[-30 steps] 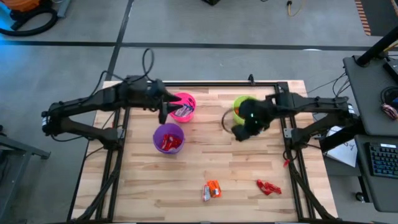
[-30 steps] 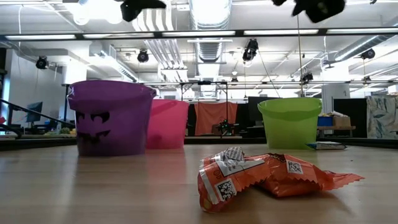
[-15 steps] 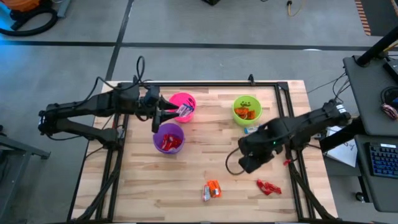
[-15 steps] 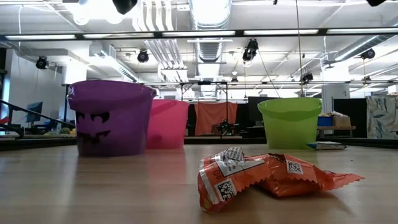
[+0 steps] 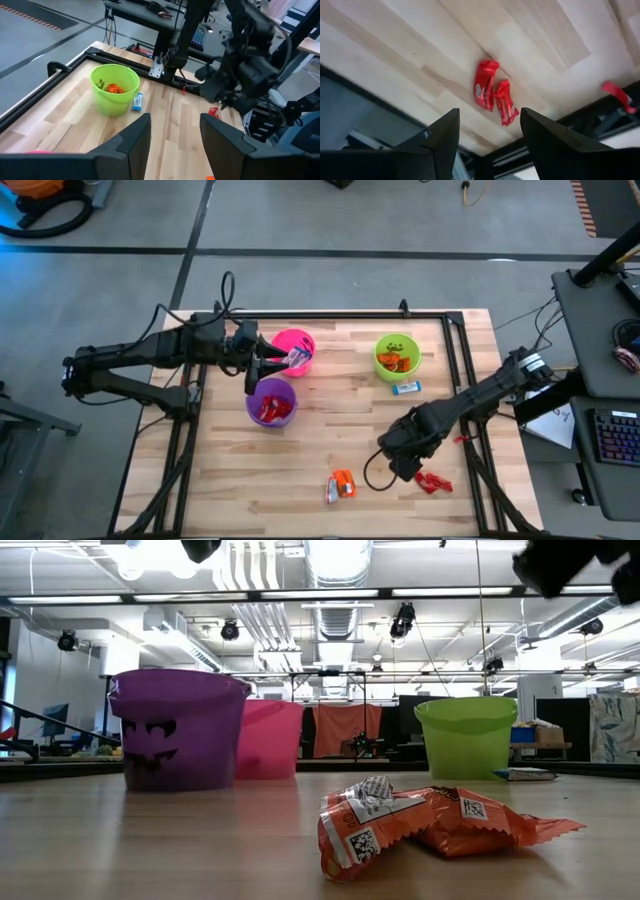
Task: Sort candy
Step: Put the red chocolate into the purple bucket
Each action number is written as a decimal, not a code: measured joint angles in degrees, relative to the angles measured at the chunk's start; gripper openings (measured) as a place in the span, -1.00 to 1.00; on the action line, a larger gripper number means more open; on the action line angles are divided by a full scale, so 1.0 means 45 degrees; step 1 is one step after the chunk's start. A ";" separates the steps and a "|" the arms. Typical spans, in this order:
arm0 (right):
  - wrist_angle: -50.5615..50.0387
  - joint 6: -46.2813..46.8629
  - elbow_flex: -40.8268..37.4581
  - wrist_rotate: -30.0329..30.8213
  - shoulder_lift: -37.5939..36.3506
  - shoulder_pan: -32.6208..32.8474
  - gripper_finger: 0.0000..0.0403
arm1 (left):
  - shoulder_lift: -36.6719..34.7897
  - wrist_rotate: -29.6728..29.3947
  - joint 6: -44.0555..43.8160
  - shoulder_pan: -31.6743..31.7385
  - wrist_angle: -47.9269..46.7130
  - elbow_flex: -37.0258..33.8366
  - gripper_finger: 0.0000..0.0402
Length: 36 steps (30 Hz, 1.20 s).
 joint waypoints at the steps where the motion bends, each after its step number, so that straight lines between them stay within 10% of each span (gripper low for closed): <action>1: 0.0371 -0.0004 -0.0331 -0.0025 0.0010 0.0026 0.00 | 0.0013 0.0000 0.0000 0.0000 -0.0006 0.0000 -0.23; 17: 0.6250 0.1214 -0.4746 -0.0907 0.0017 0.0236 0.00 | 0.0087 -0.0092 0.0097 0.0005 -0.0021 0.0000 -0.23; 36: 0.6697 0.1275 -0.5275 -0.0999 0.0068 0.0243 -0.28 | 0.0580 -0.0112 0.0194 0.0010 0.0004 0.0000 -0.23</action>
